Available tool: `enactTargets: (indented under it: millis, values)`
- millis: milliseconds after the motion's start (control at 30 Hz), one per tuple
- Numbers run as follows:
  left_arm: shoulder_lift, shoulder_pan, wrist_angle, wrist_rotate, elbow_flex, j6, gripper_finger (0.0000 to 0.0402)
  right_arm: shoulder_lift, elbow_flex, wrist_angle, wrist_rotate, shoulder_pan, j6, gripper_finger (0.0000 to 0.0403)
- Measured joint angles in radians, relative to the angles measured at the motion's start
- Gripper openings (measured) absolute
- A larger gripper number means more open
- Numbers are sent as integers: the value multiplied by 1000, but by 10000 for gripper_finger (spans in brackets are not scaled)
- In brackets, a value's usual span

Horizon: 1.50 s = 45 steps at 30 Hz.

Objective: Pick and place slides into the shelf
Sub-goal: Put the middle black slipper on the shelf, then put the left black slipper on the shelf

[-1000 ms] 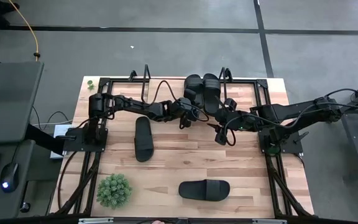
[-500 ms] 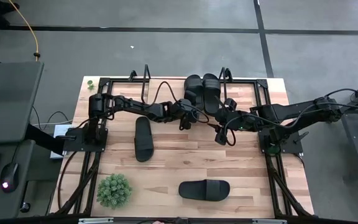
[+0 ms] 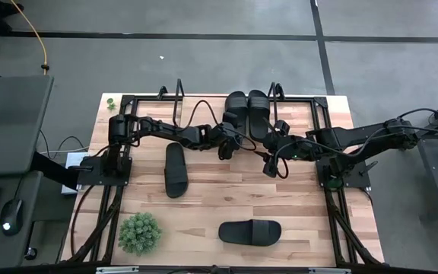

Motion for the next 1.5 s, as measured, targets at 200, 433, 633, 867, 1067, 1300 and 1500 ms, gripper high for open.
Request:
enactTargets:
  millis: [200,433,633,867,1067,1300,1500]
  values:
    - [0,0,47,44,0,-10,289,0,0,0,-3,0,0,179]
    - [-1,-8,83,83,0,-16,289,0,0,0,-4,0,8,179]
    - [-1,-42,83,113,0,-29,289,0,0,0,-3,0,11,179]
    - [-1,-94,81,73,0,-40,289,0,0,0,-3,0,11,179]
    - [-1,-143,58,-56,0,-38,289,0,-3,1,-3,0,11,179]
    - [-1,-201,7,-296,0,-40,289,0,-26,-3,-3,0,8,179]
    - [-1,-251,-55,-421,0,-50,289,0,-31,-5,-13,0,8,179]
